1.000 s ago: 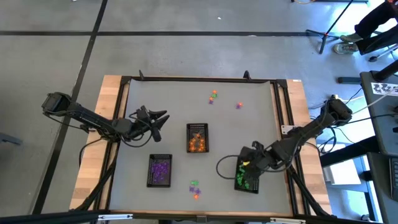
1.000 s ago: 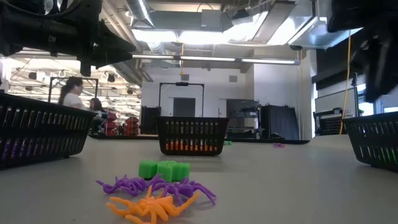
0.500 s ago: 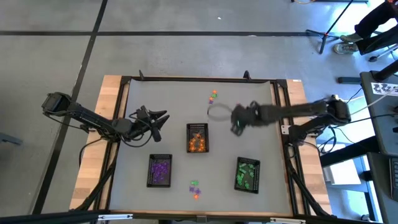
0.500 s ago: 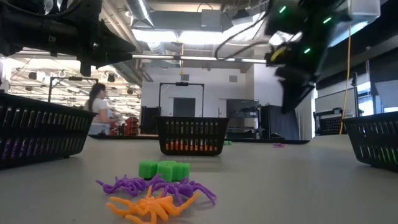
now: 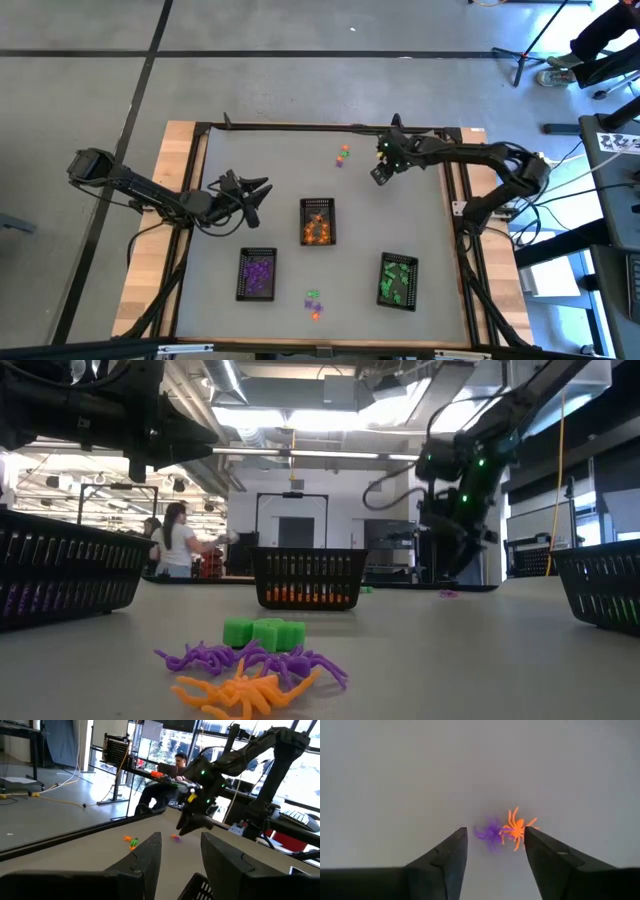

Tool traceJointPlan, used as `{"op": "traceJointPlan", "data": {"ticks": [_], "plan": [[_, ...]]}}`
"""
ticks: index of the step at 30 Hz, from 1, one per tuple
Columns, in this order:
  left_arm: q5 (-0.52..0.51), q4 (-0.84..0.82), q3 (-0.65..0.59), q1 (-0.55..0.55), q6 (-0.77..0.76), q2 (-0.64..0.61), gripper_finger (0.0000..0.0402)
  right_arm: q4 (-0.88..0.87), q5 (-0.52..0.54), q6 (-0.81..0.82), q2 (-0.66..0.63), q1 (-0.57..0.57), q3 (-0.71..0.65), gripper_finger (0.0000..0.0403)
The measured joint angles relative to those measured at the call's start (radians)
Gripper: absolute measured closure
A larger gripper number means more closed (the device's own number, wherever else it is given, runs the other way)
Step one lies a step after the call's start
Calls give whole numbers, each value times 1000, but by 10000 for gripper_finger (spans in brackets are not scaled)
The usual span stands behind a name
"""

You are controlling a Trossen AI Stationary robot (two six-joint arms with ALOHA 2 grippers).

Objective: Sort Halloween decoration
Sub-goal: Put the violet spider toy into the bottom left black bin

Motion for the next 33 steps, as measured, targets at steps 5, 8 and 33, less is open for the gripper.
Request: {"op": "traceJointPlan", "data": {"ticks": [5, 8, 33], "plan": [[-7, -2, 0, 0, 0, 0, 271, 23, 0, 0, 94, 2, 0, 235], [-7, -3, 0, 0, 0, 0, 271, 37, 6, 0, 133, 2, 4, 253], [-8, -5, 0, 1, 0, 0, 271, 0, -174, 51, -64, 49, -3, 401]]}}
